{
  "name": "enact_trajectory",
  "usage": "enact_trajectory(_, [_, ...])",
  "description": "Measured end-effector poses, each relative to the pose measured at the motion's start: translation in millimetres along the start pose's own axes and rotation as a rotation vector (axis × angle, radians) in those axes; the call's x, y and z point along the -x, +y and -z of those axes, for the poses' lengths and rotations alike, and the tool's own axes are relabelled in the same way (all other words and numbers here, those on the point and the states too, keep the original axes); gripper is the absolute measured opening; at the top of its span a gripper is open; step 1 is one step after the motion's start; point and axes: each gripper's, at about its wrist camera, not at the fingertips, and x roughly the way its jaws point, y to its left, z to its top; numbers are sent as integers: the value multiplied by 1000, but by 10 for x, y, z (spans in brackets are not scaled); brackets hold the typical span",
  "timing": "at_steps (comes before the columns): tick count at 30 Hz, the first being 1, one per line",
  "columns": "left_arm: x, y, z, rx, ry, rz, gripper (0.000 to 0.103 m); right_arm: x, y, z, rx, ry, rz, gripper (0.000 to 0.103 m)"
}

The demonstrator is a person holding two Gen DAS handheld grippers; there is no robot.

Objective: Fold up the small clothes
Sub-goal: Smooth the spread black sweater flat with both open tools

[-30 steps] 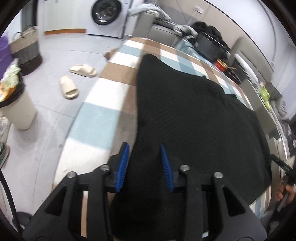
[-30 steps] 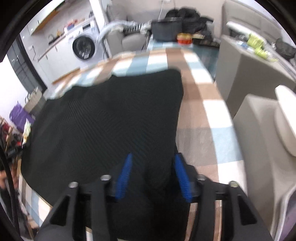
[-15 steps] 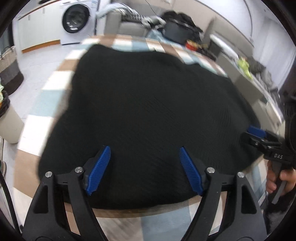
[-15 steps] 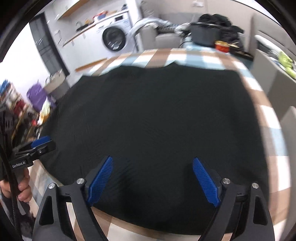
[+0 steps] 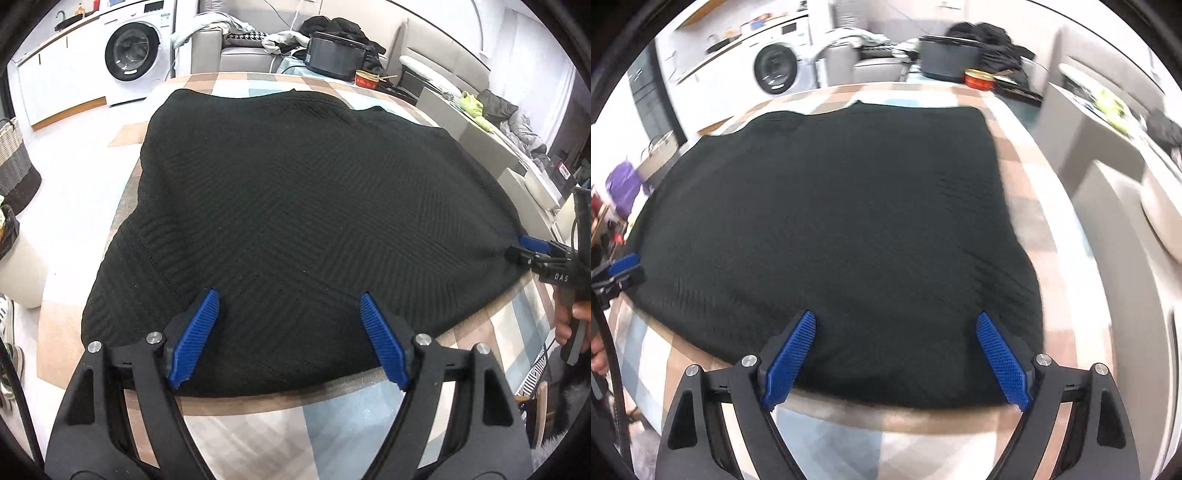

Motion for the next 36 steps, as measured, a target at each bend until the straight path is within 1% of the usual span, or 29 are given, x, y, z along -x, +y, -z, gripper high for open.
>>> enact_trajectory(3, [36, 22, -58, 16, 19, 14, 77, 103, 84, -35, 1, -15, 24, 89])
enact_trajectory(5, [12, 21, -179, 35, 5, 37, 77, 176, 188, -86, 9, -35, -6, 90])
enact_trajectory(8, [-30, 20, -289, 56, -9, 39, 77, 167, 319, -230, 26, -52, -39, 90])
enact_trajectory(11, [-138, 16, -372, 70, -17, 28, 77, -14, 445, -387, 39, -34, -52, 90])
enact_trajectory(13, [-225, 24, -391, 83, -3, 12, 77, -176, 468, -485, 31, -21, -87, 90])
enact_trajectory(15, [-251, 6, -397, 57, -13, -31, 77, -362, 476, -573, 15, 11, -91, 89])
enact_trajectory(16, [-257, 0, -389, 50, -8, -47, 77, -419, 476, -592, 21, 18, -79, 90])
enact_trajectory(17, [-253, 9, -381, 49, -8, -46, 77, -427, 484, -613, 43, 4, -57, 90])
enact_trajectory(19, [-233, 46, -357, 54, -11, -46, 77, -445, 455, -621, 71, 7, -36, 90])
enact_trajectory(22, [-228, 89, -343, 57, -15, -51, 77, -433, 221, -580, 53, 15, 25, 90])
enact_trajectory(23, [-226, 109, -342, 59, -16, -49, 77, -427, 140, -567, 39, 12, 34, 90])
enact_trajectory(25, [-255, 102, -377, 60, -12, -47, 77, -387, 27, -537, 18, 4, 3, 89])
enact_trajectory(26, [-262, 96, -386, 57, -7, -52, 77, -385, 27, -526, 24, 5, 2, 90])
enact_trajectory(29, [-336, 62, -493, 62, 2, -52, 77, -436, 119, -554, 61, 19, 41, 91])
enact_trajectory(33, [-436, 23, -626, 61, 21, -59, 77, -431, 158, -555, 47, 31, 51, 91])
enact_trajectory(36, [-519, -63, -754, 39, 26, -55, 77, -401, 198, -572, 44, 33, 57, 91])
